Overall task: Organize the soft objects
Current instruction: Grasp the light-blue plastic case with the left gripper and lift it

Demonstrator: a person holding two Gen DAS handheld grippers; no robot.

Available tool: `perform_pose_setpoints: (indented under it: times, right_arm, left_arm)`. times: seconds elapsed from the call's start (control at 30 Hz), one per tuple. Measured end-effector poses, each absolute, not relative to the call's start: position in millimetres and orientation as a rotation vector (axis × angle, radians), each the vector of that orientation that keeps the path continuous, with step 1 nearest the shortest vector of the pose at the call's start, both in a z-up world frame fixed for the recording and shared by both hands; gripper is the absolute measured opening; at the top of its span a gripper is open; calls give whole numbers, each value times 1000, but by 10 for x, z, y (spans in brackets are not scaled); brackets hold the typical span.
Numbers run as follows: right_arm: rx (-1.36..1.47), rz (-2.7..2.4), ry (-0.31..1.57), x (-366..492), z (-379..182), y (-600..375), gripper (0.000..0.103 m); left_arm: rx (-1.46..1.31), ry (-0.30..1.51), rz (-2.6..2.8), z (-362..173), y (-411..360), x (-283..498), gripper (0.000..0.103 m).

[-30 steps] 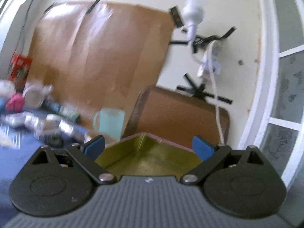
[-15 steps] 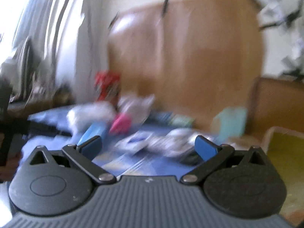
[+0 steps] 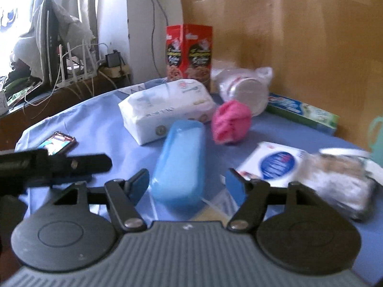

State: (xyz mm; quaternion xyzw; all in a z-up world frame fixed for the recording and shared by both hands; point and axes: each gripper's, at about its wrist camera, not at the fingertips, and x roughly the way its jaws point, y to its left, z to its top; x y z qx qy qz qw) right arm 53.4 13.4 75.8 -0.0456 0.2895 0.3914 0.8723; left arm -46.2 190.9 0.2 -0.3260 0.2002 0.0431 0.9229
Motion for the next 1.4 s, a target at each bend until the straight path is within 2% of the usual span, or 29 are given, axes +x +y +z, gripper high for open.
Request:
perform_pose_setpoints:
  times: [0.07,0.1,0.13,0.2,0.53,0.77,0.97,1.07,1.2,1.4]
  right_arm:
    - [-130,819,629,579,704,259,72]
    - [-146,815,642,623,678,295,63]
    - [-161,811,672,665,627,329,58]
    - [-131,820,690,720,572,285,56]
    - [-137,868,695,308,622,-471,56]
    - [-224,818,632,-235,588,-1147,56]
    - [-121,721,636,-478,554,-1585,57]
    - [-102,713,634,-522,546,-1637,57]
    - [-115,731,623,-526,528,-1611,65]
    - [-116,744,619,-552,498,-1644,69]
  left_arm:
    - [-665,415,95,7,1913,-449,86]
    - [-664,414,99,9,1913,-452,87]
    - [-658,416,92,12,1896,-452,88]
    - [-635,426,100,25,1861,-433,88]
    - [-441,525,104,101,1590,-211,102]
    - [-342,573,107,112,1427,-143,103]
    - [-269,621,126,135,1298,-68,103]
    - [-339,638,37,186,1205,-137,103]
    - [-379,670,-119,300,946,-207,103]
    - [-420,775,-325,306,439,-150,102]
